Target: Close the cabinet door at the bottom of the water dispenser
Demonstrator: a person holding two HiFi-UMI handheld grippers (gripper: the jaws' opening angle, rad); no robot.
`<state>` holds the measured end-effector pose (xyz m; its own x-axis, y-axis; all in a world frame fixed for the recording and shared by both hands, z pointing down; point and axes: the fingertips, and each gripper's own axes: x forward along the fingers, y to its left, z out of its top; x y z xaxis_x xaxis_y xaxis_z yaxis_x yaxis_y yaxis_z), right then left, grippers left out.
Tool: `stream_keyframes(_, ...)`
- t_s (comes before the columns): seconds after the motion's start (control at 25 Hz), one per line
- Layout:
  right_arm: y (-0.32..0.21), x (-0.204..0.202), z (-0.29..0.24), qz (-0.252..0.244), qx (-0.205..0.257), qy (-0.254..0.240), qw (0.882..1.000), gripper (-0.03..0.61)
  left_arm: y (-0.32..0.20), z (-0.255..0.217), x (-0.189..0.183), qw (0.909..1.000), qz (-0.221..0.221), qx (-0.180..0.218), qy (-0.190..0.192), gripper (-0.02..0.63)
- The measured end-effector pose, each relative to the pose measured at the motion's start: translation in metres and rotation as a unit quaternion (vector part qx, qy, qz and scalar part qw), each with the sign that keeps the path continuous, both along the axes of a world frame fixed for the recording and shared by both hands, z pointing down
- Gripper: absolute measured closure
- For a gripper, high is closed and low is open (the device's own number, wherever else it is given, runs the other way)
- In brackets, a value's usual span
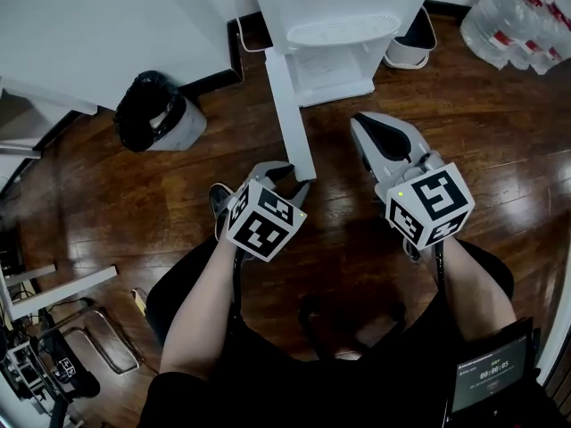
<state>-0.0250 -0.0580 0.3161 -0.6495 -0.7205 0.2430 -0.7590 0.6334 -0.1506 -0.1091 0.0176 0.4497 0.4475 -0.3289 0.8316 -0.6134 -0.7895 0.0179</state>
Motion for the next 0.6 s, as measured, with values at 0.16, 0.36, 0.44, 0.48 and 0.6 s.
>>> stream_keyframes(0.16, 0.005, 0.034, 0.041, 0.042, -0.054, 0.049, 0.996, 0.574, -0.011, -0.003, 0.042, 0.9952, -0.033, -0.006, 0.092, 0.467)
stream_keyframes(0.36, 0.032, 0.062, 0.102, 0.050, -0.156, 0.087, 0.983, 0.574, -0.028, -0.013, 0.077, 0.9725, -0.099, -0.011, 0.210, 0.490)
stream_keyframes(0.44, 0.050, 0.059, 0.133, 0.012, -0.210, 0.111, 0.971, 0.573, -0.037, -0.013, 0.087, 0.9651, -0.121, -0.024, 0.231, 0.516)
stream_keyframes(0.48, 0.058, 0.058, 0.148, -0.003, -0.232, 0.124, 0.965, 0.565, -0.042, -0.013, 0.093, 0.9624, -0.129, -0.032, 0.237, 0.515)
stream_keyframes(0.6, 0.061, 0.056, 0.178, -0.010, -0.254, 0.156, 0.954, 0.468, -0.053, -0.017, 0.105, 0.9551, -0.162, -0.043, 0.244, 0.508)
